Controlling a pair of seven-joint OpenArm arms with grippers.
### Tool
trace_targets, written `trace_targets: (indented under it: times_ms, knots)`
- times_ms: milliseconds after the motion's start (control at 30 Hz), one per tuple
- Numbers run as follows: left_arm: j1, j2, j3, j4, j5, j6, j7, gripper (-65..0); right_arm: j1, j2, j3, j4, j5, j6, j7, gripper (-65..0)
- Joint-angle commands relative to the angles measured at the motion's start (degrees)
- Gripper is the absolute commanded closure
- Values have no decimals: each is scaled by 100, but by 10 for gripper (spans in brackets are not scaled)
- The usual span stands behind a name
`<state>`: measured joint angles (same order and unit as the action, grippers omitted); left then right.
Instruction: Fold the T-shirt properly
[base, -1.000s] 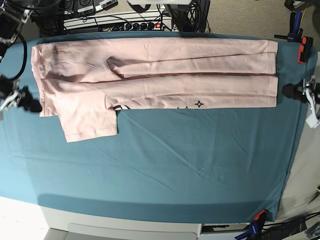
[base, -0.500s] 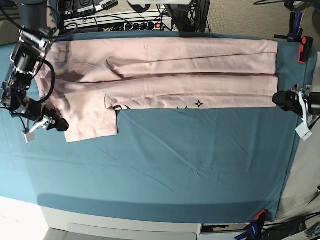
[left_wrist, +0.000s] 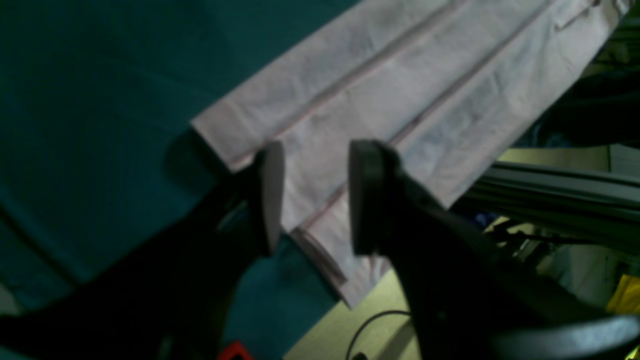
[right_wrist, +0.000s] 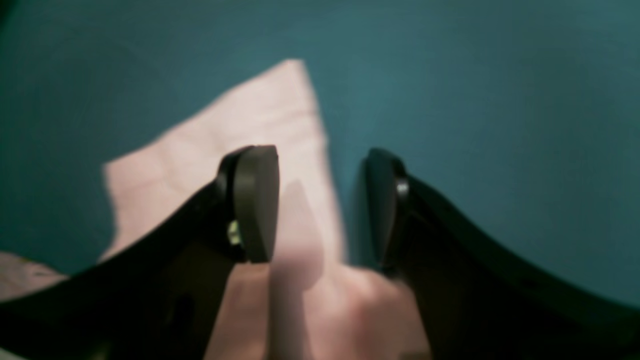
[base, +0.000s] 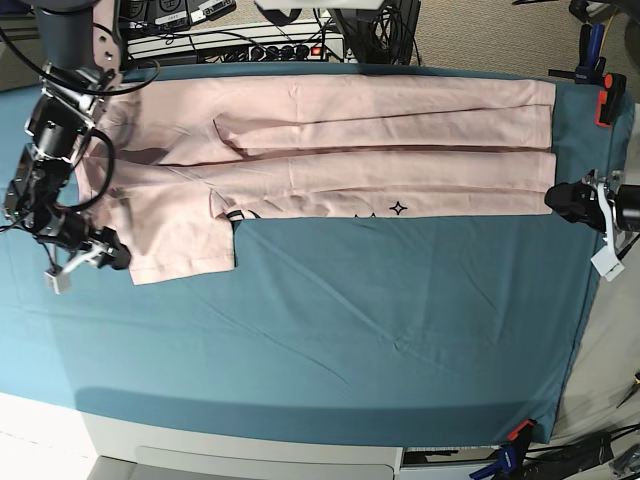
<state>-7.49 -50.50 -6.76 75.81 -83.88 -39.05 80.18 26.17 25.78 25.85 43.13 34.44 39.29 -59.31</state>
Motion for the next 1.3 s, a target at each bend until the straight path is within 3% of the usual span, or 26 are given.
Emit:
trace_targets:
  times_ms: [0, 233, 300, 367, 433, 533, 633, 733, 967, 1267]
  knots:
    - [-107, -155, -52, 68, -112, -4, -18, -231, 114, 28, 0, 72, -9, 44, -83, -288]
    - [-107, -155, -52, 68, -112, -4, -18, -230, 114, -140, 2, 72, 323, 71, -313, -279]
    - [-107, -155, -52, 68, -112, -4, -18, -230, 114, -103, 2, 74, 372, 71, -374, -175]
    - [-107, -155, -52, 68, -112, -7, -18, -229, 116, -46, 2, 79, 435, 71, -487, -6]
    - [-107, -155, -52, 68, -112, -74, -18, -211, 111, 37, 2, 116, 929, 71, -964, 0]
    - [-107, -157, -52, 68, -112, -95, -18, -202, 7, 144, 2, 470, 2476, 71, -2069, 0]
    - [-107, -157, -55, 68, -112, -95, -18, -202, -404, 164, 2, 1408, 3657, 71, -2069, 0]
    - [-107, -155, -52, 68, -112, -95, -18, -202, -1073, 109, 2, 2697, 4251, 71, -2069, 0]
    - [-109, -155, -52, 68, -112, -95, -18, -202, -3110, -184, -4, 5121, 4315, 71, -2069, 0]
    - [-107, -155, -52, 68, -112, -95, -18, -202, -4531, -645, -4, 5668, 4575, 71, -2069, 0]
